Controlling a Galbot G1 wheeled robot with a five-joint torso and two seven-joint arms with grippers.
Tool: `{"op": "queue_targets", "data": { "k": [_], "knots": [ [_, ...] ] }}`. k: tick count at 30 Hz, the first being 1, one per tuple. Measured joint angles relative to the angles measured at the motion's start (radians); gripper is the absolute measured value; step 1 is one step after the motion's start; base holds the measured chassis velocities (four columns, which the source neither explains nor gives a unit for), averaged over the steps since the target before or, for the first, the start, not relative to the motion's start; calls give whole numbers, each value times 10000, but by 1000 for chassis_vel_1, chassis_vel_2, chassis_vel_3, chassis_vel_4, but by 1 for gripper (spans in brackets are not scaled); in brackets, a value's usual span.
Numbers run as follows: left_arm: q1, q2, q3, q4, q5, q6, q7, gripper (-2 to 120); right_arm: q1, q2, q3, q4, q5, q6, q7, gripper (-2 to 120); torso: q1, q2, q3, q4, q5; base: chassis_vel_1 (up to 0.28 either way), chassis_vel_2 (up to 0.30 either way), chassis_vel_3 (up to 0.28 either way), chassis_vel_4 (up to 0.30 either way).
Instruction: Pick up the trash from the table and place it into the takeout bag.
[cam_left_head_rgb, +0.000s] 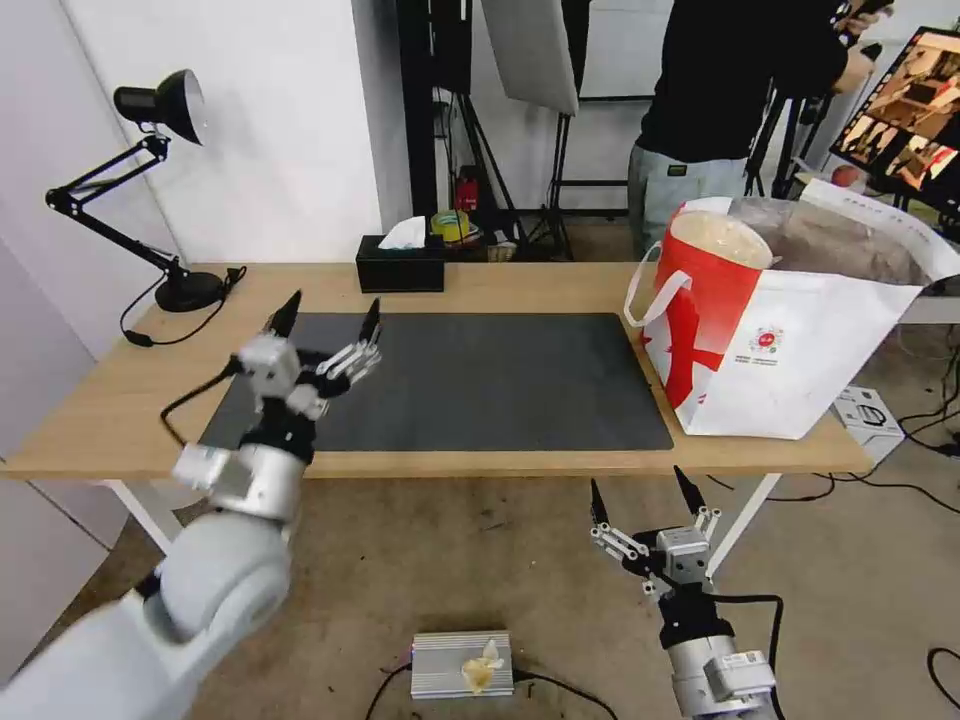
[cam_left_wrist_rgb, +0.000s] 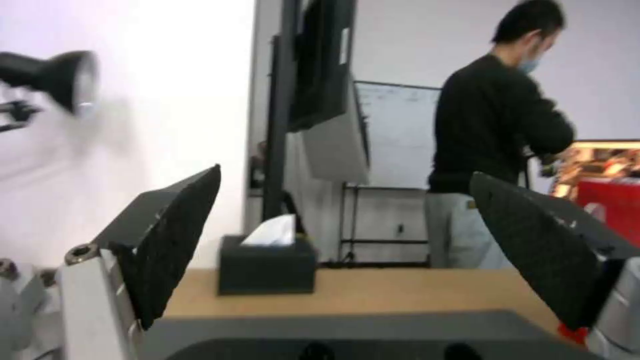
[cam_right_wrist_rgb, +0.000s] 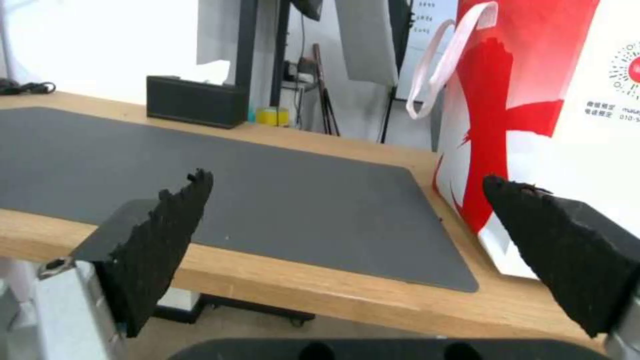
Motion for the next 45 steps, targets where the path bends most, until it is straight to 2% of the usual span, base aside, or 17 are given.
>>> {"op": "queue_targets", "data": {
  "k": [2, 3, 6, 7, 11, 12, 17, 21, 34, 45],
  "knots": [
    [1163, -654, -688, -277, 855, -219, 96, 100, -1, 0, -1, 0, 0, 0, -1, 100, 0, 0, 0, 2, 2, 0, 0, 0, 0],
    [1163, -654, -688, -277, 855, -219, 96, 100, -1, 0, -1, 0, 0, 0, -1, 100, 0, 0, 0, 2, 2, 0, 0, 0, 0],
    [2126, -1482, -1168, -465, 1877, -563, 152, 100, 0, 0, 0, 0, 0, 0, 0, 100, 0, 0, -1, 3, 2, 0, 0, 0, 0],
    [2126, -1482, -1168, -465, 1877, -563, 152, 100, 0, 0, 0, 0, 0, 0, 0, 100, 0, 0, -1, 3, 2, 0, 0, 0, 0],
    [2817, -2259, -1787, -519, 3118, -964, 134, 100, 0, 0, 0, 0, 0, 0, 0, 100, 2, -1, 1, 0, 2, 0, 0, 0, 0],
    [2817, -2259, -1787, -519, 3118, -964, 134, 100, 0, 0, 0, 0, 0, 0, 0, 100, 2, -1, 1, 0, 2, 0, 0, 0, 0],
    [3896, -3079, -2178, -738, 4272, -1172, 64, 100, 0, 0, -1, 0, 0, 0, 0, 100, 2, -1, 0, 0, 2, 0, 0, 0, 0],
    [4613, -3859, -2160, -718, 5298, -1757, 30, 100, 0, 0, 0, 0, 0, 0, -1, 100, 0, -1, 0, 2, 4, 0, 0, 0, 0],
    [4890, -4334, -1747, 181, 6181, -2604, -278, 100, 0, 0, 0, 0, 0, 0, -1, 100, 2, -2, 1, 0, 1, 0, 0, 0, 0],
    [4898, -4544, -1129, 593, 6539, -2689, -414, 100, -1, 0, 0, 0, 0, 0, -1, 100, 2, -2, 1, 0, 1, 0, 0, 0, 0]
  ]
}}
